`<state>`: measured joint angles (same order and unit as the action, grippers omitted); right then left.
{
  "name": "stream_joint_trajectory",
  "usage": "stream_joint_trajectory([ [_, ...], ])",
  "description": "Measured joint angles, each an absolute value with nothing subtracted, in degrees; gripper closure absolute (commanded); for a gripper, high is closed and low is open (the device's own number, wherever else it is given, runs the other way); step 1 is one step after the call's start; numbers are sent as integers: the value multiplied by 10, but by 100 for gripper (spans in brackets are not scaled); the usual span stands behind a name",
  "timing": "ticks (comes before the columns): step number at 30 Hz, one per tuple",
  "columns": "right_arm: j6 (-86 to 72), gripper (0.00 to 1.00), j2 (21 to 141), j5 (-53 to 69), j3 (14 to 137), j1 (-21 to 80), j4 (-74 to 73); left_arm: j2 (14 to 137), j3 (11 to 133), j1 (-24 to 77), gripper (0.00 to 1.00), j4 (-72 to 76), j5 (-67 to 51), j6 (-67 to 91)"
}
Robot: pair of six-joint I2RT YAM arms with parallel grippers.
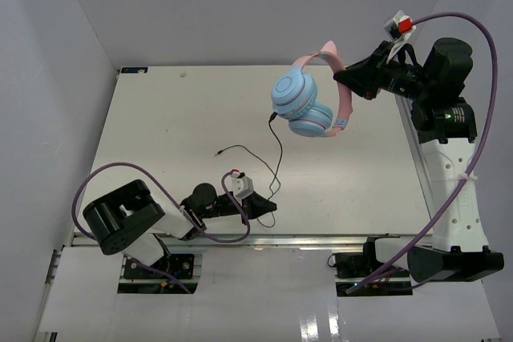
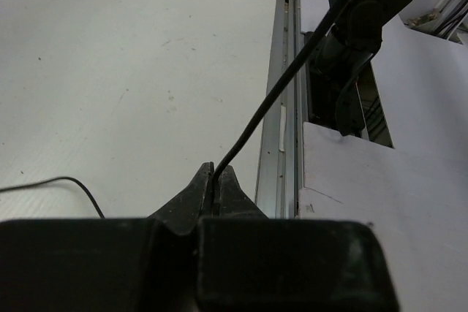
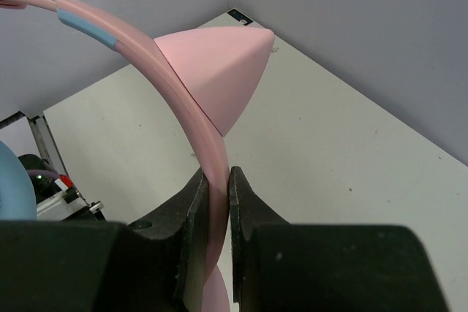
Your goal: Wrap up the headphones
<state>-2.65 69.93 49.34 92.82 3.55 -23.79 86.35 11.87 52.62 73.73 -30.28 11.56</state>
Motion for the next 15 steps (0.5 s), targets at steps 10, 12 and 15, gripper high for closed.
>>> stream_joint_trajectory([
  [10,118,92,690,511,890,40,-319,703,186,413,100,512,-299,123],
  [12,151,92,680,509,867,63,-335,713,246,360,100,427,-343,115],
  [15,203,92,653,455,817,122,-350,757,350,300,100,296,-380,96],
])
